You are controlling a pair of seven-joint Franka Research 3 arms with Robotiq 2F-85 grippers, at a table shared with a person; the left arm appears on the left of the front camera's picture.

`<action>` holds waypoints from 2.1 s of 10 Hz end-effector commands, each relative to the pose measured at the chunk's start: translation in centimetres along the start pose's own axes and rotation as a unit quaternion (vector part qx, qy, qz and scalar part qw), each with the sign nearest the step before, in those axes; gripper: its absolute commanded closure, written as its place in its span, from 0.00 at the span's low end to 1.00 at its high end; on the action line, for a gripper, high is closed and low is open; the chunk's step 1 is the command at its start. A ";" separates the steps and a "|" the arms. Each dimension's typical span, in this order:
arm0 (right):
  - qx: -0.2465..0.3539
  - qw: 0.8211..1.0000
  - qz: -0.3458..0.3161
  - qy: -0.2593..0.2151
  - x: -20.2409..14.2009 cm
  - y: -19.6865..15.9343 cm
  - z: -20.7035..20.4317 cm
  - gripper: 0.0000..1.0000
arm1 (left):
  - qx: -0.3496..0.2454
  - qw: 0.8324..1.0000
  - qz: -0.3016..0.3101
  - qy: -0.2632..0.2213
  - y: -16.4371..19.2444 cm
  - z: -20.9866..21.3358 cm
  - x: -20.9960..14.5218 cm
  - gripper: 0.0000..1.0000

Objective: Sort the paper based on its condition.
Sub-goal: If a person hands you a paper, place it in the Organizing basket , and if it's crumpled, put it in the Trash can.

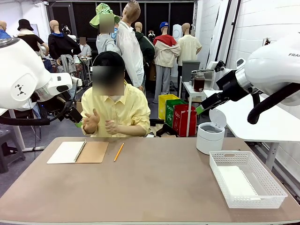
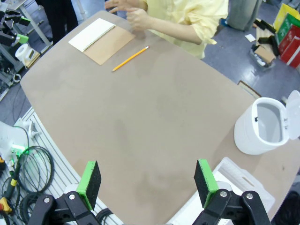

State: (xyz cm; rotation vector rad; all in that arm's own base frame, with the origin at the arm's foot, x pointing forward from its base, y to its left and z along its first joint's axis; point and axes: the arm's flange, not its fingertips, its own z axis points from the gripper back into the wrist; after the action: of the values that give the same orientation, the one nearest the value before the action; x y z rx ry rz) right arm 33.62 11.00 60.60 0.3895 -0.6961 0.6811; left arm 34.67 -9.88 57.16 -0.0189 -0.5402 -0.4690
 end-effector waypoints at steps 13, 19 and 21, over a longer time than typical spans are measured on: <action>0.004 1.000 0.000 0.003 0.0 0.0 0.1 0.00 | 0.002 1.000 -0.001 0.000 0.1 0.0 0.0 0.00; 0.040 0.997 0.056 0.043 1.9 2.1 -3.8 0.00 | 0.002 1.000 -0.001 0.000 0.1 0.0 0.0 0.00; 0.061 0.991 0.097 0.073 3.1 3.6 -6.9 0.00 | 0.002 1.000 -0.001 0.000 0.1 0.0 0.0 0.00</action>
State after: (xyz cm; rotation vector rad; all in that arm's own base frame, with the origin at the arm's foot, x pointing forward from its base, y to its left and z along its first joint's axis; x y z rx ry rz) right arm 34.52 17.81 58.23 0.3780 -0.5854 0.8583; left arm 34.67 -9.89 57.16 -0.0188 -0.5402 -0.4693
